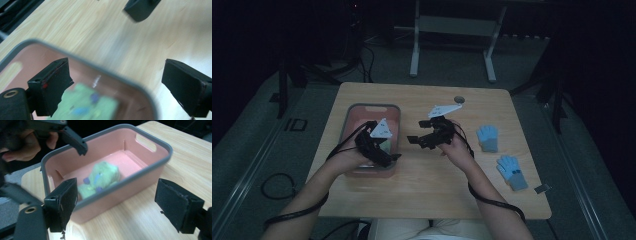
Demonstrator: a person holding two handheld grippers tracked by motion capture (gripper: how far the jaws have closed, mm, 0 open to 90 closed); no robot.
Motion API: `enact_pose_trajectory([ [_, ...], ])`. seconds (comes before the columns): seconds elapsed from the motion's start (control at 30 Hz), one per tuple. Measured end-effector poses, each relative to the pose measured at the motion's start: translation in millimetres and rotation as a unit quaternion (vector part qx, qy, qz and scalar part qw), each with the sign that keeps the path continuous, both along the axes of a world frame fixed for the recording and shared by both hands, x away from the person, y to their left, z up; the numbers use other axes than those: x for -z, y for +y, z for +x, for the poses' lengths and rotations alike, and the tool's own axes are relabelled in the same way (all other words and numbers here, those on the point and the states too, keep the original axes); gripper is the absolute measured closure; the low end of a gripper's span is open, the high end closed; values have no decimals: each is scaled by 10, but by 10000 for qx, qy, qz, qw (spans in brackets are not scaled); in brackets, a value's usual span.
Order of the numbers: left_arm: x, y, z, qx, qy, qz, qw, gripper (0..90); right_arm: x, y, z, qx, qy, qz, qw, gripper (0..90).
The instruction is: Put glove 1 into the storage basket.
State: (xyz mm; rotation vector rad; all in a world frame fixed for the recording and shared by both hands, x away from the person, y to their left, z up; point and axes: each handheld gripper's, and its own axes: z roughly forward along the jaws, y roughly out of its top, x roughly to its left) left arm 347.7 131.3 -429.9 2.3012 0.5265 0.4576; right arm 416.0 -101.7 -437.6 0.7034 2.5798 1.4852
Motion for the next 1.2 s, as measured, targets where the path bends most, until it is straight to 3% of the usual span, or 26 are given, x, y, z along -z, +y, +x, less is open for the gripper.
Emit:
enact_pose_trajectory([
  [0.07, -7, -102, -43, 91, 5, -151, 9998, 60, -2, -121, -45, 93, -13, 31, 10000, 146],
  [0.17, -2, -284, -95, 137, -160, -219, 9995, 60, 4, -233, -78, 134, -14, 38, 9999, 139],
  [0.27, 20, -391, -111, 119, -153, -339, 9992, 61, 20, -324, -102, 263, 24, 34, 9996, 136],
  [0.37, 61, -483, -114, 117, -229, -375, 9990, 60, 36, -397, -132, 445, -109, -72, 9989, 133],
  [0.43, 75, -507, -113, 148, -225, -402, 9988, 60, 51, -459, -143, 413, -100, -32, 9991, 133],
  [0.5, 111, -588, -98, 189, -163, -318, 9992, 61, 63, -514, -164, 458, -176, -65, 9988, 133],
  [0.67, 167, -691, -111, 178, 46, -379, 9991, 60, 112, -667, -223, 438, -262, -46, 9987, 128],
  [0.7, 208, -739, -131, 166, 146, -440, 9988, 43, 122, -704, -229, 485, -267, -59, 9984, 141],
  [0.87, 285, -836, -203, 127, 30, -375, 9992, 16, 164, -897, -243, 610, -314, -58, 9976, 201],
  [0.93, 323, -893, -255, 141, 113, -546, 9983, 15, 181, -962, -248, 627, -312, -68, 9975, 227],
  [1.2, 491, -997, -333, 207, 218, -597, 9978, 16, 241, -1198, -302, 878, -422, -74, 9952, 350],
])
